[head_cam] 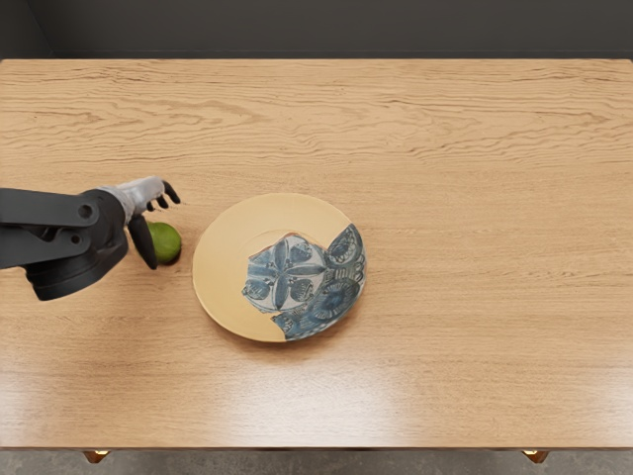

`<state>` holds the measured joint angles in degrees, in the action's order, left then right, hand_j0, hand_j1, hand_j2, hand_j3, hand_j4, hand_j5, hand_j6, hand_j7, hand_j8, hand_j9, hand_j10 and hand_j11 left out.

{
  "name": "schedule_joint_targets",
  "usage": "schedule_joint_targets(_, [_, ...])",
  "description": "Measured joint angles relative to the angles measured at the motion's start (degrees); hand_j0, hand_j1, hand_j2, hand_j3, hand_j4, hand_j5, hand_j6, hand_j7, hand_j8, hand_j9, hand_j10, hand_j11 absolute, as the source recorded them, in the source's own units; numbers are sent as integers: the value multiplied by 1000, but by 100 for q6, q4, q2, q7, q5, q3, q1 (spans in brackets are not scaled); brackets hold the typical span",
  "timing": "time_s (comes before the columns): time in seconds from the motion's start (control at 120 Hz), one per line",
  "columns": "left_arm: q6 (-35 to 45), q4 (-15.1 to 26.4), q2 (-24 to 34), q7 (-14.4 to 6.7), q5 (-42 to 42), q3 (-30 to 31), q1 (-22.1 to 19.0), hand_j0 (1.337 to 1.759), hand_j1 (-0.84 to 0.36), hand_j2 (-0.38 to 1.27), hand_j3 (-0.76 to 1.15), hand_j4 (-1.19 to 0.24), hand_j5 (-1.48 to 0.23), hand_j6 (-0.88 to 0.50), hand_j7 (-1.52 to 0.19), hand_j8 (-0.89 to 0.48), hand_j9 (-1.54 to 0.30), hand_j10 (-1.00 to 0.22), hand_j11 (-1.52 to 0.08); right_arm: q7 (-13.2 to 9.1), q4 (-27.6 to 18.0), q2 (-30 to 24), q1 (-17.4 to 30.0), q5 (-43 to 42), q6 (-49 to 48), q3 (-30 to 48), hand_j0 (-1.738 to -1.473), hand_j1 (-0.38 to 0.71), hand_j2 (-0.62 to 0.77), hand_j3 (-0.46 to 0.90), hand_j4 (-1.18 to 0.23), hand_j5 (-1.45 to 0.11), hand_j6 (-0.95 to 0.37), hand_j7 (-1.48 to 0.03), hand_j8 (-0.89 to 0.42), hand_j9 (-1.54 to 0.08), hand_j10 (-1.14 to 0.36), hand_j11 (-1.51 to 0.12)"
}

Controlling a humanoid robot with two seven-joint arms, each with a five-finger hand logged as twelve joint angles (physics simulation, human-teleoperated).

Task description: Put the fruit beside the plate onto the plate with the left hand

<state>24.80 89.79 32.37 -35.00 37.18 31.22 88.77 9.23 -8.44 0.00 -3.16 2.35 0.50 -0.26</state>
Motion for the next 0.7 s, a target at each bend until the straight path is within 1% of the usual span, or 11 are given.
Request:
schedule_joint_targets(0.108, [68, -87, -30, 0, -13, 81, -15, 1658, 4, 60, 0, -290, -375, -291, -375, -291, -375, -290, -375, 0, -1, 0, 0, 2, -1, 0, -1658, -323, -4, 0, -23, -29, -23, -29, -23, -29, -22, -29])
schedule_joint_targets(0.275, [99, -185, -303, 0, -71, 128, -44, 1658, 11, 58, 0, -284, -367, -285, -367, -284, -367, -284, -367, 0, -1, 0, 0, 1, -2, 0, -1658, -323, -4, 0, -23, -29, -23, -29, -23, -29, -22, -29])
schedule_joint_targets(0.467, [104, -371, -459, 0, -147, 147, -141, 1658, 24, 56, 0, -273, -354, -274, -353, -274, -353, -273, -353, 0, -1, 0, -2, 1, -1, 0, -1658, -323, -4, 0, -23, -29, -23, -29, -23, -29, -22, -29])
schedule_joint_targets(0.583, [102, -430, -469, 0, -151, 150, -141, 1658, 28, 55, 0, -270, -349, -270, -349, -270, -349, -270, -349, 0, 0, 0, -7, -2, 1, 0, -1658, -323, -4, 0, -23, -29, -23, -29, -23, -29, -22, -29])
schedule_joint_targets(0.7, [106, -452, -615, 0, -144, 154, -141, 1658, -15, 63, 0, -306, -396, -306, -396, -306, -396, -306, -396, 0, 0, 0, -8, -2, 0, 0, -1658, -323, -4, 0, -23, -29, -23, -29, -23, -29, -22, -29])
